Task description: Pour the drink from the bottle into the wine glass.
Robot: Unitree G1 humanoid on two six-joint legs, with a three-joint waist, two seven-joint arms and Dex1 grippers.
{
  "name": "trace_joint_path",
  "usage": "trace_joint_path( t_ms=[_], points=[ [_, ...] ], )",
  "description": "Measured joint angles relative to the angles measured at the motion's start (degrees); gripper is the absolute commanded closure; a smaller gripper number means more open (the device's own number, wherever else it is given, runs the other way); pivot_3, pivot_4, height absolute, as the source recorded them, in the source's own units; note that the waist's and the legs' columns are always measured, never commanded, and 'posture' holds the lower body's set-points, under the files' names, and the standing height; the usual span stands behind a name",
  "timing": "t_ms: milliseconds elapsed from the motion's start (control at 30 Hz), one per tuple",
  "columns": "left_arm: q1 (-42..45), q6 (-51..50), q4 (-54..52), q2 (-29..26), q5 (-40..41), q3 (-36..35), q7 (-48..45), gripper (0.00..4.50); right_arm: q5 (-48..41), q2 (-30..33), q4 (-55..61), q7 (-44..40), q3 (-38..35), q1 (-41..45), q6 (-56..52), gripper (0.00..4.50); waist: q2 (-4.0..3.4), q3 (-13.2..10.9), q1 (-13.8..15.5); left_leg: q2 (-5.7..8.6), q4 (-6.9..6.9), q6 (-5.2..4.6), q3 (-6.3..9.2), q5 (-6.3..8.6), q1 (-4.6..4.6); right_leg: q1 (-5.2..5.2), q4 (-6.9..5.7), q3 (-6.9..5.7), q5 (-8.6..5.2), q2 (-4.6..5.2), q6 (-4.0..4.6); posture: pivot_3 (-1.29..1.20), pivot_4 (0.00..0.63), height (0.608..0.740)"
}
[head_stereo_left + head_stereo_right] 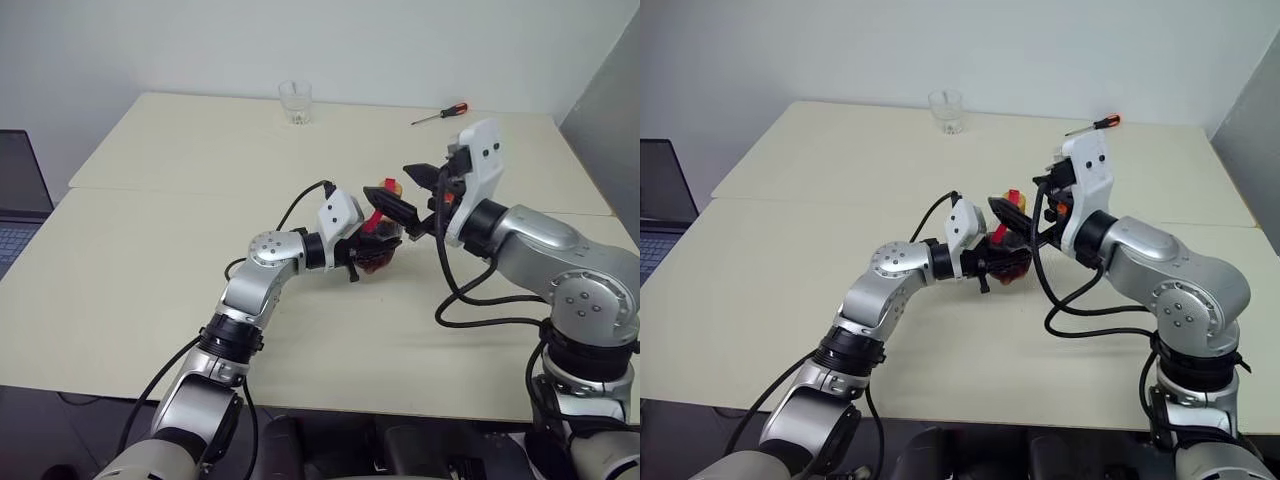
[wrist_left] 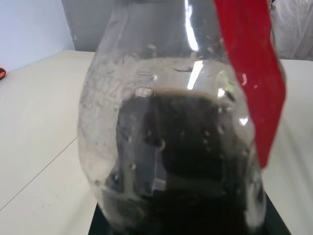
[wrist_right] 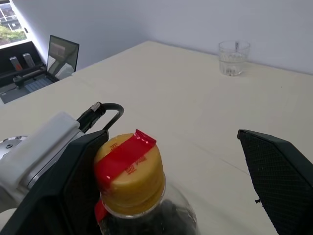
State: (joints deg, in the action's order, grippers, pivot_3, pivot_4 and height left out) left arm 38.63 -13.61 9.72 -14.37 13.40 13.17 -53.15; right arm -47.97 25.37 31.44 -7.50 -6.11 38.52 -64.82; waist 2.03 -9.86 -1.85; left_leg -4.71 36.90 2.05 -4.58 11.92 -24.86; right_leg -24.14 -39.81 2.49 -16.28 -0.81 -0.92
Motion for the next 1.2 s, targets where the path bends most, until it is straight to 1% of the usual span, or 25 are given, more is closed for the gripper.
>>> trace_joint_path(
  t_ms=[333, 833, 1033, 1200],
  points=[
    [0.02, 0.12, 0.03, -0.04, -0.01, -0.01, -0.19, 3.47, -3.07, 3.51, 2.71, -1.03, -2.08, -1.51, -1.69, 0.0, 0.0, 0.0, 0.01, 0.01, 0.01, 0.0, 0.0, 0.0, 0.0, 0.0, -0.01, 0.0, 0.0, 0.0, 0.0, 0.0, 0.15, 0.74],
    [0.05, 0.4, 0.04, -0.6, 0.0, -0.06, -0.45, 3.47, -10.6, 10.26, 5.07, -3.34, -5.26, -4.34, -4.0, 0.0, 0.0, 0.0, 0.01, 0.01, 0.0, 0.0, 0.01, 0.0, 0.0, 0.01, 0.02, 0.01, 0.0, 0.0, -0.01, 0.0, 0.15, 0.74],
    [0.05, 0.41, 0.05, -0.57, 0.0, -0.06, -0.47, 3.47, -13.41, 9.55, 5.15, -3.21, -4.84, -2.28, -3.35, 0.0, 0.0, 0.0, 0.01, 0.01, 0.01, 0.0, 0.02, 0.0, 0.0, 0.02, 0.01, 0.01, -0.01, 0.0, -0.01, 0.0, 0.15, 0.74],
    [0.08, 0.44, 0.05, -0.55, 0.0, -0.06, -0.48, 3.47, -11.31, 6.77, 3.76, -1.22, -1.84, -0.7, -1.59, 0.0, 0.0, 0.0, 0.01, 0.01, 0.01, 0.0, 0.03, 0.0, 0.0, 0.01, 0.01, 0.02, -0.01, 0.0, -0.01, 0.0, 0.15, 0.74]
  ],
)
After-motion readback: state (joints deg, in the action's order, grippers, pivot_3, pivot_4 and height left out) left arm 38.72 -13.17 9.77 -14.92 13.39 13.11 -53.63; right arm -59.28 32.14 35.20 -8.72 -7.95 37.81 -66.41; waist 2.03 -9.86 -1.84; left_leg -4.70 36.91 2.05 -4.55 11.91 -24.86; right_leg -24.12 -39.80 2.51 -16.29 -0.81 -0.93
